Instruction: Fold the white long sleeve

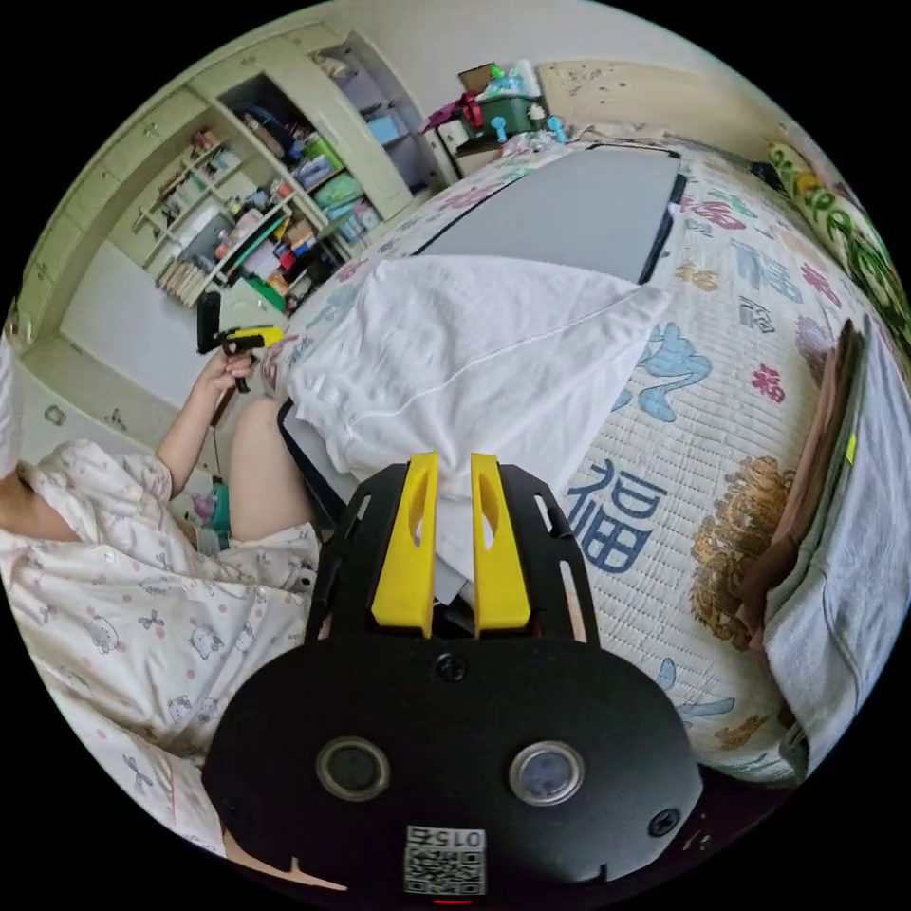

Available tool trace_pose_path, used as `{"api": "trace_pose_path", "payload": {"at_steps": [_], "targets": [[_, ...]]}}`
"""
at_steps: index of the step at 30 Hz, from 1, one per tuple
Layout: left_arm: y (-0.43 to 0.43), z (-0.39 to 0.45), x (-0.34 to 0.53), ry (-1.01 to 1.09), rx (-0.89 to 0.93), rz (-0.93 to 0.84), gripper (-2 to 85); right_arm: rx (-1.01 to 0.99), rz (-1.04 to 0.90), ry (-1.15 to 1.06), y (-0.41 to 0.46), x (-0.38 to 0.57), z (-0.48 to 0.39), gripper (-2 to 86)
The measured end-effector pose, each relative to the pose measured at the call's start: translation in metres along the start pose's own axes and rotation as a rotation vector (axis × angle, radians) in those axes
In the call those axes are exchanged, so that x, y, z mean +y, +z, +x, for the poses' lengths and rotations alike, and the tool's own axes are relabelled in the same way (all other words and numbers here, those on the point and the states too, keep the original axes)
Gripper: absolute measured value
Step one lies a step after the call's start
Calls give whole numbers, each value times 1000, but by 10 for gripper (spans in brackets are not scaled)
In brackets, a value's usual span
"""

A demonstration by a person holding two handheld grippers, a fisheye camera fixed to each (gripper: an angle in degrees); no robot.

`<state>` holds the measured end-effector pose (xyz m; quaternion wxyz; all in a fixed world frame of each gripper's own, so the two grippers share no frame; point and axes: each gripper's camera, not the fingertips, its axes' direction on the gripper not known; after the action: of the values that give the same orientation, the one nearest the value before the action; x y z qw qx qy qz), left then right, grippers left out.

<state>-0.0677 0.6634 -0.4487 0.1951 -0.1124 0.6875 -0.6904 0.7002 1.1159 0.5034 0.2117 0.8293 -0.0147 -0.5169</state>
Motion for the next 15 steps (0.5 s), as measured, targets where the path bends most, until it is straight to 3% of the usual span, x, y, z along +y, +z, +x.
{"api": "trace_pose_path", "payload": {"at_steps": [2,5,11,15], "targets": [[-42,-32,-6,-142,-104,164,77,-18,178,137,-34,-3,33,86],[-59,-80,-10,-359,-198,321,135,-118,271,310,-44,-19,78,133],[-14,-175,-31,-566,-122,334,133,-117,297,477,-18,-61,126,137],[3,-204,-43,-565,-85,276,82,-125,307,545,-7,-72,140,120]]}}
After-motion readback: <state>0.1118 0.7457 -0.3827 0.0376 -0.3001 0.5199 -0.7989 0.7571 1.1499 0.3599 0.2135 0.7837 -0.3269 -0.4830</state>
